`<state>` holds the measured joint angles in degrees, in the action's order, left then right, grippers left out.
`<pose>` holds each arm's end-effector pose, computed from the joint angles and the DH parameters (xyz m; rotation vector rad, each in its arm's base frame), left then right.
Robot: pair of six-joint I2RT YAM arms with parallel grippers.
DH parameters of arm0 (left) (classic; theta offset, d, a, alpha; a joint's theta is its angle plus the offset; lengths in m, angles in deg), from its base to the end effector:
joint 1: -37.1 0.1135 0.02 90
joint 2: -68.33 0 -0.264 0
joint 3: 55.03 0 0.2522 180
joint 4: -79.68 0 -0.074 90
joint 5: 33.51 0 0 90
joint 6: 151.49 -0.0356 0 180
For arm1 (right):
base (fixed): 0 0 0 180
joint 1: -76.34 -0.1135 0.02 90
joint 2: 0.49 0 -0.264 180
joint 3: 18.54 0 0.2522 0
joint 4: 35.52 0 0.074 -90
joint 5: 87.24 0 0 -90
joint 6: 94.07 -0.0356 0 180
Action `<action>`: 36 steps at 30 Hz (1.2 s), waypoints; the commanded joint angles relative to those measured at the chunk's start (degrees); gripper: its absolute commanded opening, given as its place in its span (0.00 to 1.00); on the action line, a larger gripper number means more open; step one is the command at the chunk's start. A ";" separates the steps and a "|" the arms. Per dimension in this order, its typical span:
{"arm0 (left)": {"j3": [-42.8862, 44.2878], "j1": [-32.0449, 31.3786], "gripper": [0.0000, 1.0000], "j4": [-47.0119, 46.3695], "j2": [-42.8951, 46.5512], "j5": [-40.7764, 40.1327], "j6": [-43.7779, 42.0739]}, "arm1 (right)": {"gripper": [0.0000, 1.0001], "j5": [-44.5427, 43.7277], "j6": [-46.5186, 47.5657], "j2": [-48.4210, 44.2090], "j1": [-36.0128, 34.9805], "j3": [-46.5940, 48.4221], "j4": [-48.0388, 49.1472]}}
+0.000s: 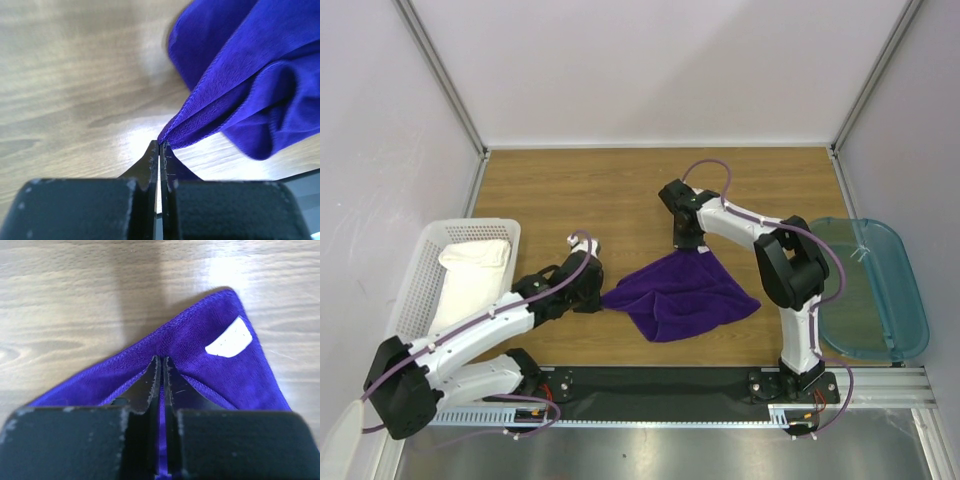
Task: Fold and stack the towels
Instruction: Flatten out the crumpled towel
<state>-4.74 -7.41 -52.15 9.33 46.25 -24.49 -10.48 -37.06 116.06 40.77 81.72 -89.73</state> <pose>0.1420 -0.1307 0.2103 0.1000 2.5706 -0.3247 0.3434 0.2356 0.1765 -0.0070 2.7328 0.0024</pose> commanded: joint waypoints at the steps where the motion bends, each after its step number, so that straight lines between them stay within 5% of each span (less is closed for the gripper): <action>1: 5.21 -0.14 0.00 0.83 2.75 -3.38 -2.36 | 0.05 -2.94 0.03 -6.59 -0.11 2.27 -1.65; 5: 5.30 -0.14 0.01 0.13 3.02 -2.51 -3.15 | 0.20 1.36 0.74 -6.60 0.85 1.83 -1.48; 30: -0.50 -0.14 0.00 -1.45 5.30 0.04 -0.61 | 0.33 8.40 1.35 -2.74 0.50 -2.21 5.38; 36: -0.41 -0.14 0.00 -1.72 4.95 0.22 -1.13 | 0.46 6.03 3.11 -1.16 0.33 -1.07 4.86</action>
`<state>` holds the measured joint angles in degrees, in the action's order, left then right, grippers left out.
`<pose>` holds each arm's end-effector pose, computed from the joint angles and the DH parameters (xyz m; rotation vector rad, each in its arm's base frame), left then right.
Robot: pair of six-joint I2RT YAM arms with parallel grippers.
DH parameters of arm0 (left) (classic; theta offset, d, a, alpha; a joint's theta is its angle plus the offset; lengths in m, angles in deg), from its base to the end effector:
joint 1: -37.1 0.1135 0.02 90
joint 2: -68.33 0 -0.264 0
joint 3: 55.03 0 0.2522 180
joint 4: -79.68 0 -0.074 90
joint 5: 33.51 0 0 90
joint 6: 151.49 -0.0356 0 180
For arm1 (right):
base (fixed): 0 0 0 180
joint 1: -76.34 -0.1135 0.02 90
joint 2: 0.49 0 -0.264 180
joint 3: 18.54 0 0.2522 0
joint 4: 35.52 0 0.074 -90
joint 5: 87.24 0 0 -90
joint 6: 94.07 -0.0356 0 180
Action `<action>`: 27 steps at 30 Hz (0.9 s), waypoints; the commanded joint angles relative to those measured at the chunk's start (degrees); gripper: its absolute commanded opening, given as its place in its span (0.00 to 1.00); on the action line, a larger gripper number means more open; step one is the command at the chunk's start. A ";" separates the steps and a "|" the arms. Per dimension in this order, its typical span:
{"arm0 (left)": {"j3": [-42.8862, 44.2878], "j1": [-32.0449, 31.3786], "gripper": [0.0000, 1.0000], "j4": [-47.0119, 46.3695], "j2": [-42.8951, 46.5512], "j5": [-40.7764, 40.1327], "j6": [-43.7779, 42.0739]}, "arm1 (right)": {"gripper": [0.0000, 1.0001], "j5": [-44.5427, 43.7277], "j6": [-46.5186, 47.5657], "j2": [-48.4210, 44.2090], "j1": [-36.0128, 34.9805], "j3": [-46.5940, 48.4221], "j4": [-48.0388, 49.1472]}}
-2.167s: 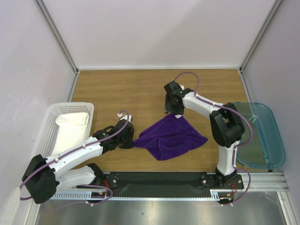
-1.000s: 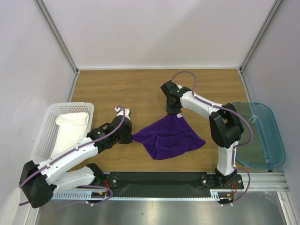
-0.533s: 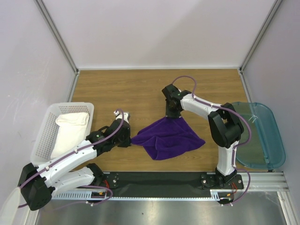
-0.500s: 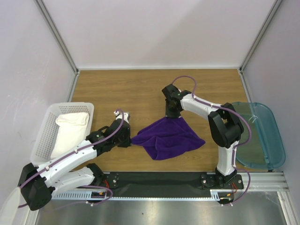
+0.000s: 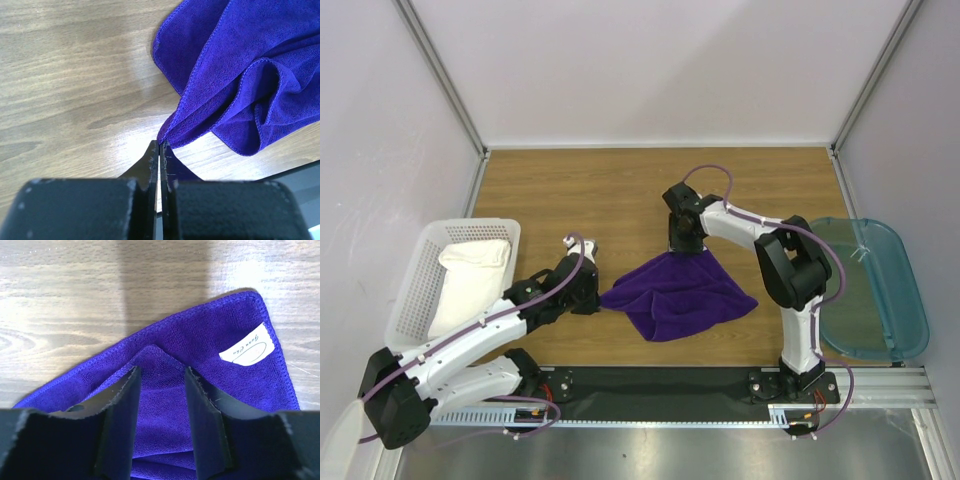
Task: Fold and stack the towels
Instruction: Flatten out the crumpled towel
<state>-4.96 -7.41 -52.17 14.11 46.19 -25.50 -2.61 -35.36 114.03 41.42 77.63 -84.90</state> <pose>0.1356 -0.1244 0.2232 0.1091 2.5002 -0.3797 0.3384 0.2322 0.1730 -0.0619 2.7589 0.1882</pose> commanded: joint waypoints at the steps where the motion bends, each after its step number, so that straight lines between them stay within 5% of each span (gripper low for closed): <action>1: -0.19 -0.14 0.00 -1.87 -0.01 0.37 -0.22 | 0.46 -2.62 1.41 1.23 -0.33 3.71 -0.33; 4: -0.11 -0.14 0.00 -2.05 -0.45 0.46 -0.13 | 0.42 -2.81 1.06 2.11 -0.33 4.33 -0.68; 10: 0.60 -0.14 0.00 -1.61 -1.33 0.20 -0.39 | 0.02 -4.74 0.44 0.63 -0.68 4.34 -2.00; 21: 8.14 2.93 0.00 0.06 -0.46 -3.32 -3.19 | 0.00 -7.20 2.11 -9.21 0.19 9.51 -4.55; 24: 15.77 8.29 0.00 -1.60 -0.10 -2.44 -7.85 | 0.00 -7.99 3.69 -13.42 1.16 15.39 -4.38; 25: 24.24 14.13 0.00 -6.13 -2.19 -4.70 -15.52 | 0.00 -8.43 6.91 -16.40 3.69 25.59 -3.24; 27: 29.38 14.89 0.00 -7.14 -3.96 -5.07 -17.25 | 0.00 -8.43 7.73 -17.22 4.24 28.65 -3.06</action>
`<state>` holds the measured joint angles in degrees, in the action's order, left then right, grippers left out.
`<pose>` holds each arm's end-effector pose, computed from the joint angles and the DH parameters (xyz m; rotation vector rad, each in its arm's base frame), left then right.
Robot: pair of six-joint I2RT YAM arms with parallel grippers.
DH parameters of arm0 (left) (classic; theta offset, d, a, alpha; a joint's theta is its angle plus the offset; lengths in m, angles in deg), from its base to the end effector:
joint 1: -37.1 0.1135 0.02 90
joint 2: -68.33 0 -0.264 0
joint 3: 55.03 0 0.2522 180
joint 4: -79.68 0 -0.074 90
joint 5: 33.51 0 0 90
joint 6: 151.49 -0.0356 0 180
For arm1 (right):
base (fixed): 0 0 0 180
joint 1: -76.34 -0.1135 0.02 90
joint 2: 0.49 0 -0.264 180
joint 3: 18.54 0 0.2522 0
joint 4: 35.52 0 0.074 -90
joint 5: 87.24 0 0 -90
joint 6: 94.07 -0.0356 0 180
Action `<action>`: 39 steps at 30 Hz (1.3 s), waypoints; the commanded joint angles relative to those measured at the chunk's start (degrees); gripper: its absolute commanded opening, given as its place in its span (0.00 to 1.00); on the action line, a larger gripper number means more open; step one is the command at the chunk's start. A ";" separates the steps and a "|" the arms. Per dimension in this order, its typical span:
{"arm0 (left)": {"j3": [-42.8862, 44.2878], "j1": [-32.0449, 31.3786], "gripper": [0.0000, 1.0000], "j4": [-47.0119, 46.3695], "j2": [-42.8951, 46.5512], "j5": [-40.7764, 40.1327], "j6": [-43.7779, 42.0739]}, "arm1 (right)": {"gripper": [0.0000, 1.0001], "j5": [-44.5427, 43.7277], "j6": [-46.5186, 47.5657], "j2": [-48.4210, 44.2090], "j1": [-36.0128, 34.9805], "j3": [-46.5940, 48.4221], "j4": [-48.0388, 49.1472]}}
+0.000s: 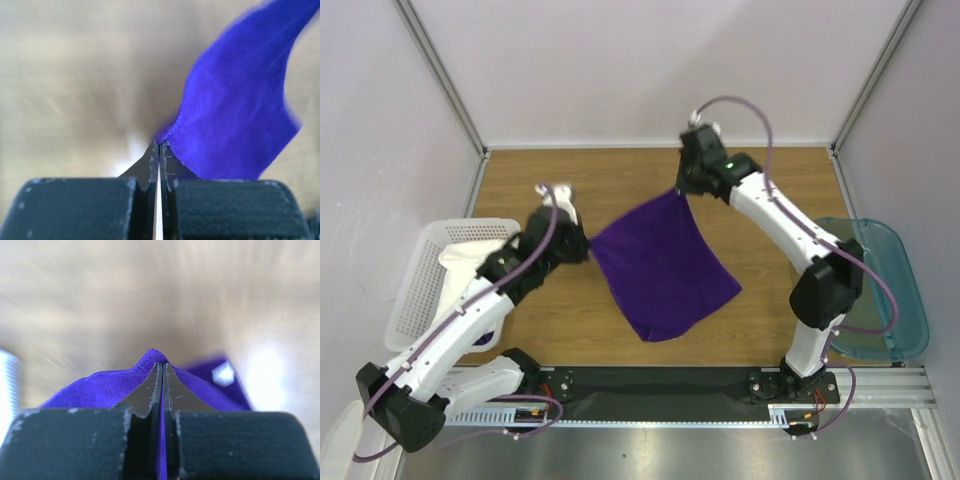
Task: Fold and stack the towels
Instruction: Flatten out the crumpled towel
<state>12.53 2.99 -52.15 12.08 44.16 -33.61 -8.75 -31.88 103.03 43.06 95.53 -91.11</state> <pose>0.1762 -0.1102 0.3172 0.0009 2.2212 -0.3658 0.3438 0.2172 0.3393 -0.0143 2.3555 0.2907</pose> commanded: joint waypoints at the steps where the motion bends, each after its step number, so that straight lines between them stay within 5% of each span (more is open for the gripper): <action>1: 14.64 5.36 0.00 -8.73 -3.15 -3.39 -12.64 | 0.00 -2.55 6.35 -6.32 3.30 15.83 3.50; 8: 42.50 5.54 0.00 -9.63 -10.72 -4.98 -26.90 | 0.00 -6.07 13.39 -7.98 4.01 36.34 3.32; 15: 60.86 5.63 0.00 -8.59 -10.46 -2.87 -32.80 | 0.00 -7.12 16.65 -19.58 2.79 33.98 10.53; 26: 61.15 5.63 0.00 -2.25 1.31 7.15 -28.50 | 0.00 -3.89 16.92 -32.24 -2.41 30.47 2.81; 33: 67.49 5.54 0.00 6.19 0.01 9.62 -22.53 | 0.00 2.01 14.28 -33.92 -2.41 34.42 -4.65; 39: 59.54 5.54 0.00 9.89 -4.74 1.63 -15.93 | 0.00 -9.57 13.40 -31.10 -2.49 25.95 -10.30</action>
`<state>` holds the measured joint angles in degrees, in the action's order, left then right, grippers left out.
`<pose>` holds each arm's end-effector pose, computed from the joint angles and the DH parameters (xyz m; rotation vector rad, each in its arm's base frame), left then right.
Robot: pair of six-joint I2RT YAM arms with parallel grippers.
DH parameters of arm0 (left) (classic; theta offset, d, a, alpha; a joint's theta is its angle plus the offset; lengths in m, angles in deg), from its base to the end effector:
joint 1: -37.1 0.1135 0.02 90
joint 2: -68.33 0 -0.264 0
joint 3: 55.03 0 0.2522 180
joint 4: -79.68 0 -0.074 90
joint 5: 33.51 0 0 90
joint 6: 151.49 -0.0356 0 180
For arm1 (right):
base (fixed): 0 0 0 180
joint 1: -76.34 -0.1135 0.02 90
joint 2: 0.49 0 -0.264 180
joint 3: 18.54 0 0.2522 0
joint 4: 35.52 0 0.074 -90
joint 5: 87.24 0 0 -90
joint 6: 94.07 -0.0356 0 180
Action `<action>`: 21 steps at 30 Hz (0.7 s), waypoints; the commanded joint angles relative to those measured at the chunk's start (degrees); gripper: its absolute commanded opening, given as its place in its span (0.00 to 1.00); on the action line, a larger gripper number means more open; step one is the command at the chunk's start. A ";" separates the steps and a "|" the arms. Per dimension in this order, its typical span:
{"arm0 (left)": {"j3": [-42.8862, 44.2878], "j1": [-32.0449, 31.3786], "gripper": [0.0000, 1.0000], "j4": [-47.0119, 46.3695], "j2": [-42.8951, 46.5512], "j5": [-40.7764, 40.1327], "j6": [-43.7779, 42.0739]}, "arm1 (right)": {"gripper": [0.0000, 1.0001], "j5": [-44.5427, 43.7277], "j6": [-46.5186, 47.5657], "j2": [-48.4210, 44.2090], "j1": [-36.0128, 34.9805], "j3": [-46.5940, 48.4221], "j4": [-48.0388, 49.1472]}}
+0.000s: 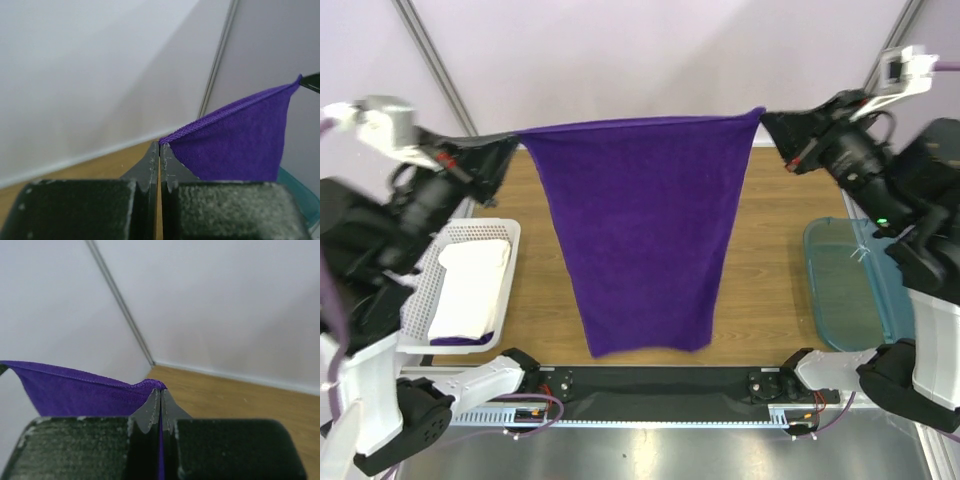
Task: Fold and stack the towels
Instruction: Flatten out the crumpled towel
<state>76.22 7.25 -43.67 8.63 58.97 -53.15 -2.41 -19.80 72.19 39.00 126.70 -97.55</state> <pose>0.0621 -0.0374 0.6088 0.2859 1.3038 -0.5951 0.1010 0.0730 0.6261 -0.1908 1.4117 0.7070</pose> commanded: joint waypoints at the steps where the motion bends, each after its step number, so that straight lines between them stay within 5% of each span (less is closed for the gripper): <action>1: -6.98 1.28 0.00 0.53 -1.29 -13.99 4.22 | 0.00 -16.71 1.40 -0.96 1.75 -8.23 -2.89; 8: -33.34 3.38 0.00 -14.12 -5.23 -13.64 9.59 | 0.00 -8.04 -2.02 -0.71 10.87 -33.98 12.45; 14: -45.75 6.20 0.00 -30.90 -11.92 -12.33 7.75 | 0.00 0.42 -3.00 3.59 18.35 -51.82 31.27; 21: -37.09 10.86 0.00 -36.83 -28.87 -8.99 2.13 | 0.00 3.76 -2.99 20.28 22.13 -46.86 40.80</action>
<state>32.42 15.45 -71.67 -15.90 49.40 -46.98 -0.01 -22.53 88.22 58.91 74.70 -67.30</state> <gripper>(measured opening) 0.008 0.009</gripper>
